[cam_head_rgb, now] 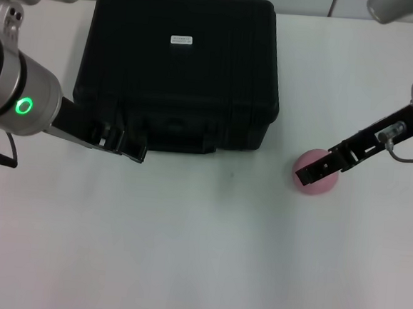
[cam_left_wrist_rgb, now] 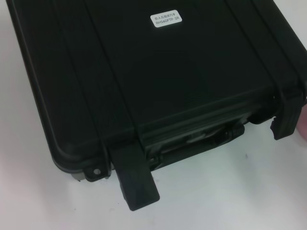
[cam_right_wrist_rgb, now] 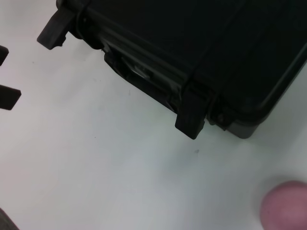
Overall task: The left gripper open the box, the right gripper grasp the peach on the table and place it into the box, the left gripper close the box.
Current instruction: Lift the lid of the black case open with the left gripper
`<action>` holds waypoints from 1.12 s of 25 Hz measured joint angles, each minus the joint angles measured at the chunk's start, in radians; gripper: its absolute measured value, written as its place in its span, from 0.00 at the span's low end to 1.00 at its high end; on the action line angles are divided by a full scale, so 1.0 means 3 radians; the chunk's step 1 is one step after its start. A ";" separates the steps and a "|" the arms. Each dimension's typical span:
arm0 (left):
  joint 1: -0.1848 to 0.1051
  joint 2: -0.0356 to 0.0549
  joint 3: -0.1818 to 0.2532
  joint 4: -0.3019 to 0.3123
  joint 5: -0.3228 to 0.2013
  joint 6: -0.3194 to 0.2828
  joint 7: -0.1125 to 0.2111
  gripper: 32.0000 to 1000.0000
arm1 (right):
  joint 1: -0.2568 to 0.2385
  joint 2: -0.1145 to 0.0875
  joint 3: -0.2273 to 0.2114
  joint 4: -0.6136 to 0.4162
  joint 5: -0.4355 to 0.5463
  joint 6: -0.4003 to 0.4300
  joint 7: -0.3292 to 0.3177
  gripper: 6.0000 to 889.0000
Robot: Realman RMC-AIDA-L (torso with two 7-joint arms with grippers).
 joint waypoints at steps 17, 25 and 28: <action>-0.0063 0.0003 -0.0063 -0.0133 0.0003 0.0061 0.0012 0.82 | 0.0018 0.0000 -0.0030 0.0036 0.0000 -0.0001 0.0007 0.93; -0.0226 0.0007 -0.0239 -0.0374 0.0144 0.0162 0.0032 0.82 | 0.0026 -0.0006 -0.0030 0.0086 0.0000 -0.0015 0.0007 0.93; -0.0275 0.0003 -0.0302 -0.0452 0.0213 0.0182 0.0012 0.82 | 0.0029 -0.0009 -0.0030 0.0087 0.0000 -0.0016 0.0007 0.93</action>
